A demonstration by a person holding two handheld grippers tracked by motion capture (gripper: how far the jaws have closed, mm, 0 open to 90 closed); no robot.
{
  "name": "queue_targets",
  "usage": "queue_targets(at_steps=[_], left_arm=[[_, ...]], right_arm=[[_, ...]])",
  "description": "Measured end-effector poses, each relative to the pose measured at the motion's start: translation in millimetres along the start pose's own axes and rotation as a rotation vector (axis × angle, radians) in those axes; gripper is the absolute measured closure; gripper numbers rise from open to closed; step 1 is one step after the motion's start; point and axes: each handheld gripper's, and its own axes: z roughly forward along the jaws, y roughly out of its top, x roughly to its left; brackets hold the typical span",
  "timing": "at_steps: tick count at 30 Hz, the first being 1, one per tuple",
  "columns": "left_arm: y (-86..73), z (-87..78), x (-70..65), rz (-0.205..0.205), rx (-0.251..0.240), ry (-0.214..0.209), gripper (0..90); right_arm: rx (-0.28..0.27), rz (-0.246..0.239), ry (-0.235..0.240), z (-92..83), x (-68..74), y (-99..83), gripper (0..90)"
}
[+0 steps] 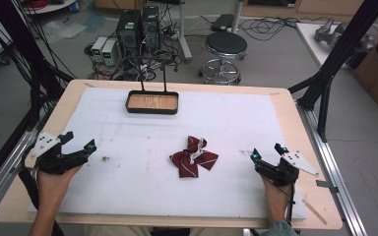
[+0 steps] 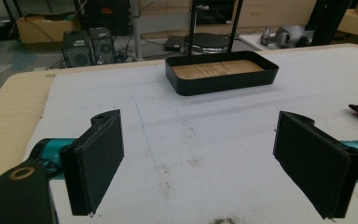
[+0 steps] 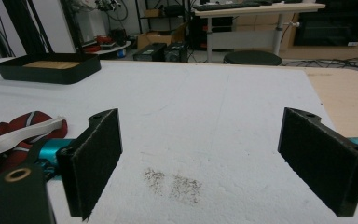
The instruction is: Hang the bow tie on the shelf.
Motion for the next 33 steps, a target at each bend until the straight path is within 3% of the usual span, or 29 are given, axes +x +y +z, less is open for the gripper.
queue_targets(at_steps=[12, 16, 17, 21, 22, 23, 25, 26, 27, 29, 33], left_arm=[[1.0, 2.7, -0.3, -0.013, -0.010, -0.013, 16.9], [0.3, 2.4, -0.3, -0.010, -0.005, -0.012, 17.0], [0.5, 1.8, 0.4, -0.012, -0.008, -0.012, 17.0], [0.5, 2.3, 1.2, -0.021, -0.015, -0.013, 17.1], [0.5, 3.1, 1.3, -0.021, -0.015, -0.015, 17.1], [0.8, 5.0, 0.7, -0.022, -0.013, -0.017, 17.1], [1.2, 6.6, -0.1, -0.018, -0.012, -0.021, 17.1], [1.2, 6.6, -0.1, -0.018, -0.012, -0.021, 17.1], [1.6, 7.9, -0.7, -0.018, -0.012, -0.028, 17.1], [1.6, 8.5, -1.1, -0.019, -0.013, -0.028, 17.2], [1.2, 10.6, -2.7, -0.017, -0.010, -0.040, 17.3]], right_arm=[[-0.001, -0.005, 0.007, -0.2, 0.9, 0.2, 13.1], [-0.019, -0.010, 0.030, -1.3, 1.5, 1.4, 14.4], [-0.041, -0.024, 0.057, -1.3, 3.8, 2.7, 15.4], [-0.021, -0.027, 0.188, 6.7, 17.5, 16.2, 15.3], [-0.021, -0.027, 0.188, 6.7, 17.5, 16.2, 15.3], [-0.018, -0.039, 0.254, 14.3, 30.5, 26.6, 15.3], [-0.013, -0.062, 0.328, 24.6, 45.5, 36.5, 15.3], [-0.013, -0.062, 0.328, 24.6, 45.5, 36.5, 15.3], [-0.008, -0.098, 0.392, 36.3, 61.4, 43.7, 15.4], [0.018, -0.141, 0.453, 48.7, 77.1, 47.2, 16.0], [0.087, -0.224, 0.534, 73.6, 102.4, 44.5, 17.0]])
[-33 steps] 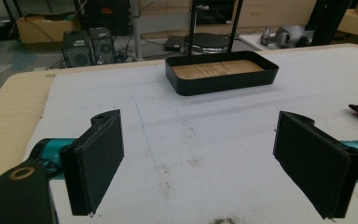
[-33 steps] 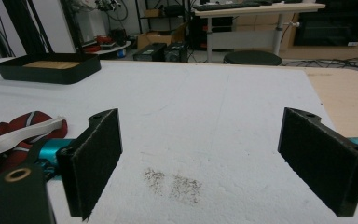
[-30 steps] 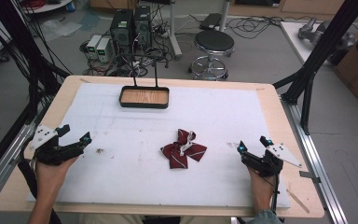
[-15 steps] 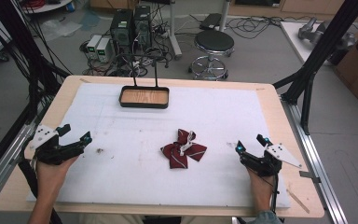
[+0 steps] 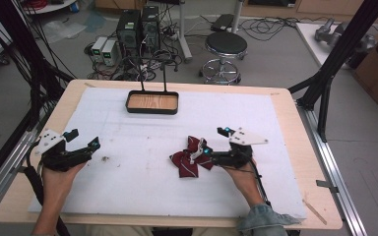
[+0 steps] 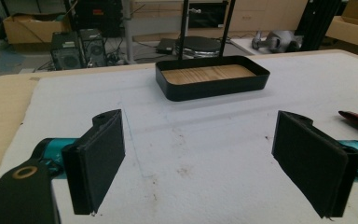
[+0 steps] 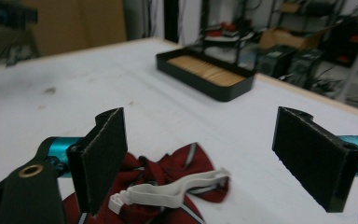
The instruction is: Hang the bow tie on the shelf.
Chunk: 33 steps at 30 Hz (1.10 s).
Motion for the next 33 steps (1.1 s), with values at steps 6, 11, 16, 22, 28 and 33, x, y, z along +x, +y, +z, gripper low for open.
queue_targets(at_steps=[6, 11, 16, 22, 28, 33], left_arm=[[0.7, -1.1, 0.1, -0.007, -0.011, -0.004, 17.5], [0.9, -1.6, 0.5, -0.008, -0.015, -0.005, 18.0], [0.1, 2.1, -1.8, -0.005, -0.008, -0.015, 18.0], [0.9, 1.0, -1.8, -0.008, -0.013, -0.021, 18.0], [-0.8, -2.6, 1.8, -0.020, -0.015, -0.014, 18.1], [-0.3, -4.4, 1.4, -0.018, -0.018, -0.013, 18.1]], right_arm=[[0.094, -0.036, 0.068, 38.5, 3.1, -5.1, 17.2], [0.159, -0.050, 0.077, 53.0, 1.2, -15.0, 19.9], [0.230, -0.063, 0.109, 67.3, 2.0, -19.3, 23.5], [0.319, -0.120, 0.136, 84.8, 9.5, -15.5, 32.4], [0.342, -0.090, 0.154, 79.4, 3.7, -14.3, 43.3], [0.353, -0.066, 0.165, 78.2, -0.9, -15.2, 57.8]])
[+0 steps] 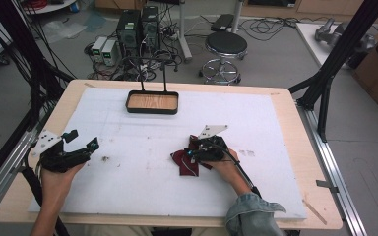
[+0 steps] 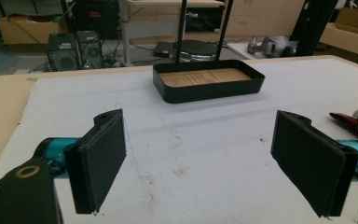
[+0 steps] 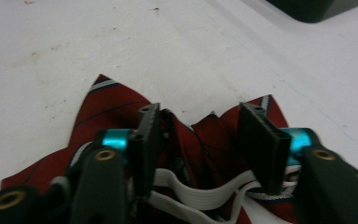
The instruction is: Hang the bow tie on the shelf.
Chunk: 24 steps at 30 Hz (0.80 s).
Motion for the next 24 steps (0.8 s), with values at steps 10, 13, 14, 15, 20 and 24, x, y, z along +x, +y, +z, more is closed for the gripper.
queue_targets(at_steps=[10, 13, 14, 15, 20, 24], left_arm=[[0.5, 3.0, -2.2, 0.002, 0.002, -0.011, 18.3], [0.9, 3.3, -2.3, 0.003, 0.002, -0.012, 18.3], [0.8, 3.6, -2.4, 0.003, 0.001, -0.012, 18.4], [0.8, 4.0, -2.4, 0.003, 0.002, -0.012, 18.4], [0.5, 5.8, -3.6, 0.004, 0.005, -0.019, 18.5], [0.6, 5.3, -3.8, 0.002, 0.002, -0.021, 18.5]], right_arm=[[-0.023, 0.004, -0.063, -14.3, -1.2, 4.9, 87.9], [-0.079, 0.046, -0.074, -23.0, -5.2, 7.5, 87.9], [-0.106, 0.062, -0.076, -27.2, -6.5, 10.2, 88.0], [-0.133, 0.078, -0.078, -31.3, -8.0, 13.8, 87.9], [-0.218, 0.106, -0.092, -46.7, -12.3, 40.0, 87.9], [-0.233, 0.119, -0.132, -47.7, -17.8, 59.0, 87.9]])
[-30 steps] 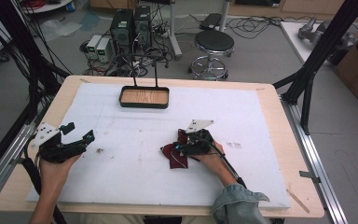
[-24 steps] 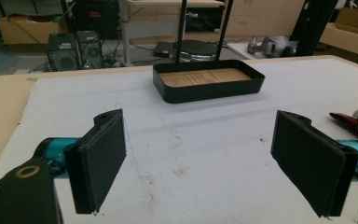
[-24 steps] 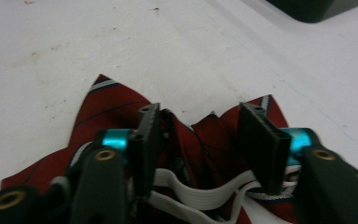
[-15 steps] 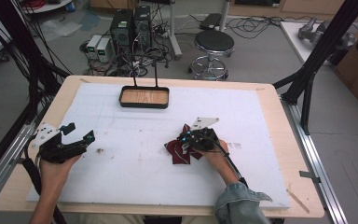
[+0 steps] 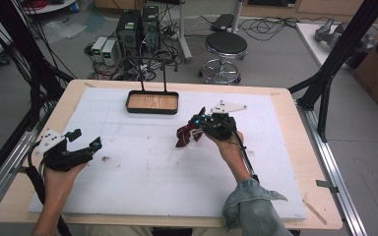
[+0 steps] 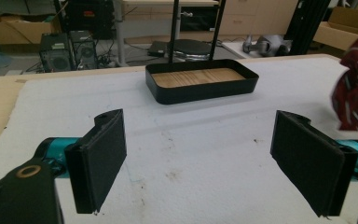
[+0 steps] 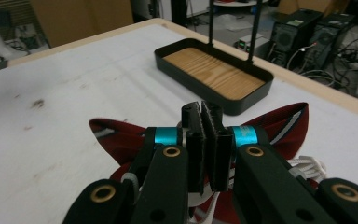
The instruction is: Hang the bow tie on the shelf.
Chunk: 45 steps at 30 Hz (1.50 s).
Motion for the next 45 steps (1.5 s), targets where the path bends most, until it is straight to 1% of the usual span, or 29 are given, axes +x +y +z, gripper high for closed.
queue_targets(at_steps=[3, 4, 5, 7, 8, 10, 11, 12, 13, 14, 15, 21, 22, 23, 24, 25, 27, 29, 31, 33, 34, 35, 36, 37, 39, 40, 42, 44, 45], left_arm=[[0.0, -0.4, 0.6, 0.000, -0.001, -0.001, 18.5], [0.0, -0.4, 0.6, 0.000, -0.001, -0.001, 18.5], [-0.2, -0.3, 0.7, -0.001, -0.001, -0.001, 18.5], [-0.4, 0.0, 0.9, -0.003, -0.002, -0.004, 18.5], [-0.6, 0.2, 0.9, -0.003, -0.002, -0.003, 18.5], [-0.6, 0.5, 1.0, -0.003, -0.001, -0.005, 18.5], [-0.9, 0.7, 0.9, -0.004, -0.001, -0.007, 18.5], [-1.3, 1.5, 0.6, -0.002, 0.001, -0.009, 18.5], [-1.6, 2.2, 0.1, -0.003, 0.001, -0.010, 18.5], [-1.6, 2.2, 0.1, -0.003, 0.001, -0.010, 18.5], [-1.7, 2.4, 0.0, -0.002, 0.002, -0.012, 18.5], [-3.0, 4.0, -0.2, -0.006, 0.004, -0.019, 18.5], [-3.7, 4.6, 0.2, -0.005, 0.005, -0.019, 18.5], [-3.7, 4.6, 0.2, -0.005, 0.005, -0.019, 18.5], [-4.1, 5.0, 0.1, -0.010, 0.004, -0.020, 18.5], [-5.0, 5.9, 0.2, -0.008, 0.006, -0.020, 18.6], [-5.4, 6.4, 0.1, -0.011, 0.007, -0.019, 18.6], [-5.7, 7.3, -1.1, -0.005, 0.013, -0.024, 18.6], [-5.7, 8.1, -2.0, -0.003, 0.012, -0.027, 18.6], [-5.7, 8.2, -1.9, -0.001, 0.014, -0.027, 18.6], [-5.8, 8.6, -1.8, -0.003, 0.013, -0.028, 18.6], [-5.8, 8.6, -1.7, -0.003, 0.013, -0.028, 18.6], [-5.8, 8.8, -1.6, -0.006, 0.010, -0.030, 18.6], [-5.9, 8.5, -1.1, -0.005, 0.012, -0.028, 18.6], [-6.1, 8.5, -1.1, -0.006, 0.012, -0.028, 18.6], [-6.1, 8.5, -1.1, -0.006, 0.012, -0.028, 18.6], [-6.2, 8.3, -1.1, -0.002, 0.015, -0.030, 18.6], [-6.3, 8.1, -1.2, -0.001, 0.017, -0.032, 18.6], [-6.4, 8.1, -1.3, -0.001, 0.017, -0.033, 18.6]], right_arm=[[-0.007, 0.004, -0.036, 6.0, -3.6, 13.8, 87.9], [-0.007, 0.004, -0.036, 6.0, -3.6, 13.8, 87.9], [-0.015, 0.028, -0.050, 10.6, -7.1, 23.1, 87.9], [-0.011, 0.029, -0.085, 16.2, -9.4, 32.4, 87.9], [-0.008, 0.030, -0.092, 19.3, -10.8, 37.1, 87.9], [-0.018, 0.027, -0.107, 24.5, -12.6, 46.7, 87.9], [-0.018, 0.027, -0.107, 24.5, -12.6, 46.7, 87.9], [-0.020, 0.020, -0.121, 30.7, -13.9, 56.3, 87.9], [-0.024, 0.020, -0.123, 34.1, -14.1, 60.7, 87.9], [-0.024, 0.020, -0.123, 34.1, -14.1, 60.7, 87.9], [-0.028, 0.016, -0.140, 42.3, -14.8, 69.8, 87.9], [-0.053, 0.017, -0.174, 61.0, -17.8, 91.5, 87.9], [-0.053, 0.024, -0.178, 64.0, -18.1, 94.7, 87.9], [-0.055, 0.019, -0.189, 66.9, -18.5, 97.5, 87.9], [-0.055, 0.019, -0.189, 66.9, -18.5, 97.5, 87.9], [-0.062, 0.010, -0.209, 72.9, -19.5, 102.1, 87.9], [-0.065, 0.019, -0.228, 78.5, -21.7, 103.9, 87.9], [-0.073, 0.034, -0.231, 83.0, -24.2, 104.2, 87.9], [-0.089, 0.023, -0.241, 86.4, -25.4, 105.5, 87.9], [-0.084, 0.032, -0.246, 89.4, -26.8, 110.0, 87.9], [-0.102, 0.024, -0.255, 90.0, -27.2, 112.2, 87.9], [-0.104, 0.031, -0.259, 90.5, -27.7, 114.8, 87.9], [-0.104, 0.031, -0.259, 90.5, -27.7, 114.8, 87.9], [-0.098, 0.038, -0.256, 94.0, -29.7, 118.0, 87.9], [-0.093, 0.027, -0.270, 96.8, -30.5, 119.6, 87.9], [-0.087, 0.040, -0.265, 98.1, -31.3, 120.6, 87.9], [-0.086, 0.042, -0.264, 100.8, -31.5, 121.7, 87.9], [-0.081, 0.040, -0.265, 102.5, -30.9, 122.3, 87.9], [-0.069, 0.029, -0.269, 105.2, -30.6, 123.7, 87.9]])
